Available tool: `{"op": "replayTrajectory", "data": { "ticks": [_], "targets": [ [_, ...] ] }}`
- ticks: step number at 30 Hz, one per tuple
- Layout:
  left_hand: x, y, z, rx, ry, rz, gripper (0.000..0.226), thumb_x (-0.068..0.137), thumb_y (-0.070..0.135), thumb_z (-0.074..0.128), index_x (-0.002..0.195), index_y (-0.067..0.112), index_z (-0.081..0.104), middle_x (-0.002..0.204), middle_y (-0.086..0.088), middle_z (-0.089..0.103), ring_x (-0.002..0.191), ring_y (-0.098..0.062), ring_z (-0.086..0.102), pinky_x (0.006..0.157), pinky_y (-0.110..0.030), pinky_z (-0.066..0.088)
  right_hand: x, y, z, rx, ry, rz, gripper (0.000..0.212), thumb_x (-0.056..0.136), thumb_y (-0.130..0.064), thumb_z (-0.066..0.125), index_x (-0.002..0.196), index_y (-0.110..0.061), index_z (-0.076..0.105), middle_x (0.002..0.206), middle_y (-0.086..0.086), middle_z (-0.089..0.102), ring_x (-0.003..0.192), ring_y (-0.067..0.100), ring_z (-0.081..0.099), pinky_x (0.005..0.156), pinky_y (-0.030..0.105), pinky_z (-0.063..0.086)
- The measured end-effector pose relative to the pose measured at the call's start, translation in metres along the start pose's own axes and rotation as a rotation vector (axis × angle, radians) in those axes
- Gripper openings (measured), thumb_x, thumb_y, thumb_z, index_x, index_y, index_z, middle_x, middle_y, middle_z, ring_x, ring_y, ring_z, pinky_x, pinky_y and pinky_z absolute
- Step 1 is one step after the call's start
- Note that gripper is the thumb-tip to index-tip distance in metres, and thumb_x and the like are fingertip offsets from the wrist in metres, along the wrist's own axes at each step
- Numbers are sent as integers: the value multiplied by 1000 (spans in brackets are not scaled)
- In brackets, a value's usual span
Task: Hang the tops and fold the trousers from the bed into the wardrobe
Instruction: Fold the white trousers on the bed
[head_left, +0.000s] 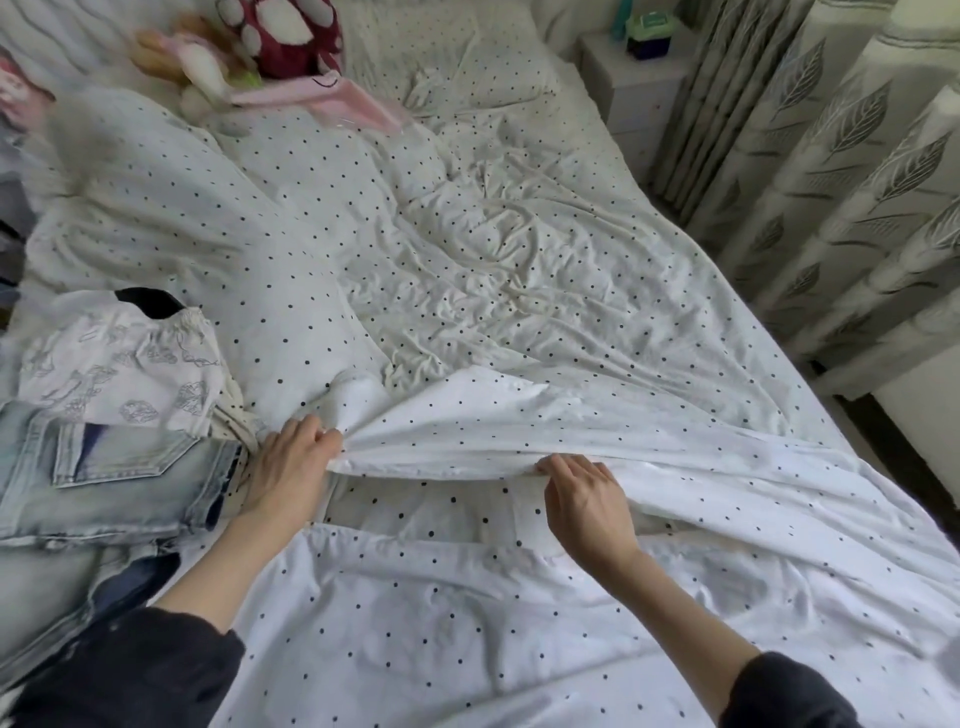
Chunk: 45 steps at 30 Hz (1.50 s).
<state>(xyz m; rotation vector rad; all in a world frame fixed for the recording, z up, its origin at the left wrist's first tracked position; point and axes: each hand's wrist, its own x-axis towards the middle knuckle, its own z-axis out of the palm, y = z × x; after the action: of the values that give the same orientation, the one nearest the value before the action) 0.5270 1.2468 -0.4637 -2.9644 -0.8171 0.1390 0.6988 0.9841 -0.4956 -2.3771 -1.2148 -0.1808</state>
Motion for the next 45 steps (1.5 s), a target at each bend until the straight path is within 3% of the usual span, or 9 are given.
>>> {"op": "replayTrajectory", "data": {
  "ticks": [5, 9, 14, 22, 26, 30, 34, 39, 45],
  "targets": [
    [-20, 17, 15, 165, -544, -58, 46, 91, 15, 44, 137, 24, 40, 137, 0, 42, 132, -22, 33, 108, -37, 29, -59, 11, 20, 13, -307, -77, 47, 70, -15, 72, 115, -18, 57, 118, 4, 65, 100, 24, 67, 71, 33, 57],
    [-47, 53, 20, 122, -360, -27, 58, 87, 10, 48, 141, 23, 29, 145, -1, 30, 135, -21, 29, 111, -41, 25, -101, 8, -1, -29, -369, 10, 44, 87, -34, 41, 126, -19, 55, 131, 6, 58, 117, 23, 59, 89, 38, 52],
    [-83, 129, 32, -109, 46, 242, 68, 52, -8, 77, 116, 4, 60, 122, -19, 57, 102, -38, 61, 79, -47, 55, -165, 24, -32, -140, -444, 146, 48, 85, -39, 36, 124, -22, 57, 129, 5, 60, 115, 23, 60, 87, 42, 51],
    [-157, 289, 40, -177, -35, 520, 60, 50, 11, 83, 108, 16, 68, 118, -11, 64, 105, -28, 64, 81, -45, 53, -285, 115, -108, -275, -434, 393, 52, 77, -28, 69, 125, -17, 54, 129, 13, 58, 116, 33, 58, 87, 54, 47],
    [-191, 345, 44, -152, -107, 641, 51, 67, 33, 70, 114, 30, 52, 120, -6, 64, 108, -25, 64, 83, -54, 49, -330, 162, -146, -354, -533, 423, 80, 59, -50, 81, 124, -19, 47, 127, 12, 60, 115, 32, 59, 88, 58, 45],
    [-211, 402, 65, -4, -239, 659, 78, 39, 42, 91, 112, 27, 67, 128, -12, 59, 116, -31, 58, 103, -54, 21, -358, 223, -169, -428, -549, 502, 105, 50, -38, 88, 138, -12, 36, 139, 15, 49, 125, 35, 50, 98, 58, 36],
    [-218, 437, 78, 17, -264, 465, 91, 31, 7, 90, 117, 19, 65, 130, -15, 56, 115, -36, 58, 93, -59, 40, -372, 261, -171, -480, -511, 554, 95, 58, -14, 79, 141, -3, 35, 144, 19, 42, 130, 37, 43, 103, 56, 34],
    [-218, 445, 83, -33, -51, 381, 45, 58, -9, 66, 99, 10, 66, 109, -17, 67, 98, -35, 66, 77, -49, 53, -379, 284, -170, -479, -590, 446, 72, 87, -4, 51, 148, -11, 13, 157, 9, 9, 145, 30, 5, 116, 46, 0],
    [-237, 446, 54, -218, -337, 270, 29, 86, -1, 45, 108, 13, 58, 93, -9, 65, 83, -34, 61, 65, -37, 46, -407, 288, -188, -239, -397, 478, 42, 74, 16, 46, 109, -1, 62, 124, 11, 61, 130, 31, 43, 111, 50, 25]
  ]
}}
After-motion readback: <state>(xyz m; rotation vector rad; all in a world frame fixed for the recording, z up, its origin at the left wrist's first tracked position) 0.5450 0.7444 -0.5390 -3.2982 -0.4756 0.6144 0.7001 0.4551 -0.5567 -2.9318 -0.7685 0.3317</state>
